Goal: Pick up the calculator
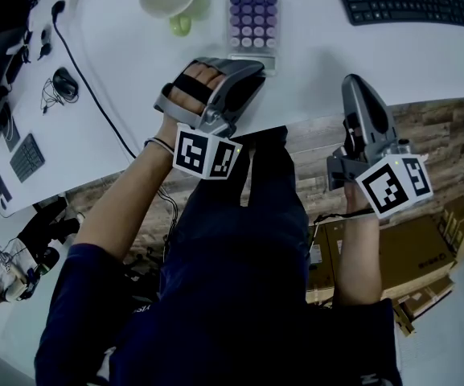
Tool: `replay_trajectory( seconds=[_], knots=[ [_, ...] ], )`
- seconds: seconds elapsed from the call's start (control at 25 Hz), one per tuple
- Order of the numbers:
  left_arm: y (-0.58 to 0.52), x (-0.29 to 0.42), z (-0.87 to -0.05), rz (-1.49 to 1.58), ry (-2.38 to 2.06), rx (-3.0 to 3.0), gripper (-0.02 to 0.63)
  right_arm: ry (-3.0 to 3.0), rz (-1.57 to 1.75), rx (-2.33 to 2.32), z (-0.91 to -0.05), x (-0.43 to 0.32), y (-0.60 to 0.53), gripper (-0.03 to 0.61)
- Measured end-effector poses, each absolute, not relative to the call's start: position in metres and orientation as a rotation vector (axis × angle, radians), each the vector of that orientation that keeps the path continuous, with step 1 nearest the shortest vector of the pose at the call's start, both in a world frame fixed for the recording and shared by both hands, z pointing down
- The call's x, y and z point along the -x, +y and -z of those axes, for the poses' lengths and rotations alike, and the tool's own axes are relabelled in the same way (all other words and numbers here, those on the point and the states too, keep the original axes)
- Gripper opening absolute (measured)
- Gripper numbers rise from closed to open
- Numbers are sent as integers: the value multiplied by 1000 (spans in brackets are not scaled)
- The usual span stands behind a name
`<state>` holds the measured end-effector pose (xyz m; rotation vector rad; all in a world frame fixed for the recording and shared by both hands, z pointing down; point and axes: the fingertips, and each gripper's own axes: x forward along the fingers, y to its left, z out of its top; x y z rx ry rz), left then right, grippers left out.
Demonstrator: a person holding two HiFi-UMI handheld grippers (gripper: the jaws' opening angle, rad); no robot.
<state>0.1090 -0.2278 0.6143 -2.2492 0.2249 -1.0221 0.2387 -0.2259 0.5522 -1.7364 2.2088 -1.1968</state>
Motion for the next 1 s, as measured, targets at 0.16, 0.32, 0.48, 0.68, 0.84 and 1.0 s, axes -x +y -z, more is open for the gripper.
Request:
replay_trajectory(
  seconds=[0.16,0.32,0.48,0.68,0.84,1.0],
  knots=[
    [-227,-110,-609,1003,206,2224,101,2236,1163,1724,-544,-237,-230,4],
    [-229,-112,-599,983,199,2213,95,2211,1168,1741,-538,-240,-229,4],
    [-233,-113,-590,975,201,2209,94,2215,1139,1747,-526,-240,-231,4],
    [-236,-113,-572,949,212,2198,94,2222,1095,1758,-508,-241,-234,4],
    [-238,-116,-551,911,226,2184,94,2227,1051,1761,-492,-241,-235,5],
    [-244,-118,-525,866,248,2167,92,2232,1006,1764,-471,-239,-239,5]
  ],
)
